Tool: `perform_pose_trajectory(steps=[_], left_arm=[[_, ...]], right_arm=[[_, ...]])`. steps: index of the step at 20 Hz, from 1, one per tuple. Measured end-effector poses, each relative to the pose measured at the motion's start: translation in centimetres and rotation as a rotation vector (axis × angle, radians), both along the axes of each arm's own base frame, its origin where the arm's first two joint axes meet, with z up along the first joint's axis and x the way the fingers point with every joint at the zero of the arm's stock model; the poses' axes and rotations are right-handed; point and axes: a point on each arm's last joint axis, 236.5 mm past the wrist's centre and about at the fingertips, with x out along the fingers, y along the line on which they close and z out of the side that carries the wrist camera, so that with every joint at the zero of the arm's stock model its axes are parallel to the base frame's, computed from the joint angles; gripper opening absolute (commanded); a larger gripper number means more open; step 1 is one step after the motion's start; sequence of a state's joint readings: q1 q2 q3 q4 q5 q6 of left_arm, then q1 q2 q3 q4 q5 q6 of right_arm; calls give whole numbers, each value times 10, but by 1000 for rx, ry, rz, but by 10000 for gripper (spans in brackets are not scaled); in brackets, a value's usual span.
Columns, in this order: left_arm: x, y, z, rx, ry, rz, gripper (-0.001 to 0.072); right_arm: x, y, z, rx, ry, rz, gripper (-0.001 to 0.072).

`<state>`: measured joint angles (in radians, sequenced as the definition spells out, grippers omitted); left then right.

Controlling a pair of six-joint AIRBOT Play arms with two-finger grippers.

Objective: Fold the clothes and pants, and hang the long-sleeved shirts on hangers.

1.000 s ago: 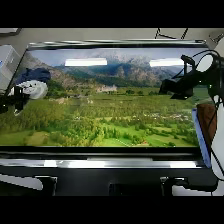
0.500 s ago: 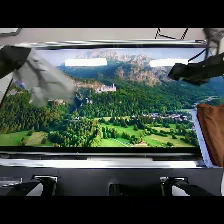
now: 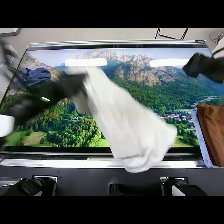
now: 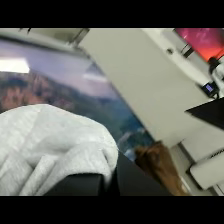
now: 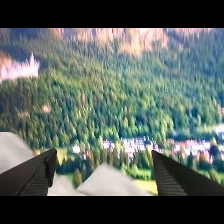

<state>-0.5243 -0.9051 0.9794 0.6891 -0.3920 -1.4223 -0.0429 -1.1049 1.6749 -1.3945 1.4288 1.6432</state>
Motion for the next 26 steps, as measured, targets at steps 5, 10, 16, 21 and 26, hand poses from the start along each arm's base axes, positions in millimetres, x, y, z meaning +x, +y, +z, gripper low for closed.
perform_pose_trajectory(steps=[5,10,16,21,26], left_arm=[[-28,3,-211,129,526,35,143],[-49,27,-252,194,714,0,713],[-12,129,-223,245,753,56,713],[-17,186,-264,238,915,106,713],[-25,162,-302,224,982,8,713]], right_arm=[[-29,0,-96,12,293,-5,672],[-57,-2,-189,10,500,-23,702],[-72,-24,-235,-76,627,-48,703],[-104,-28,-267,-64,861,-16,702],[-133,-25,-272,87,996,-49,703]])
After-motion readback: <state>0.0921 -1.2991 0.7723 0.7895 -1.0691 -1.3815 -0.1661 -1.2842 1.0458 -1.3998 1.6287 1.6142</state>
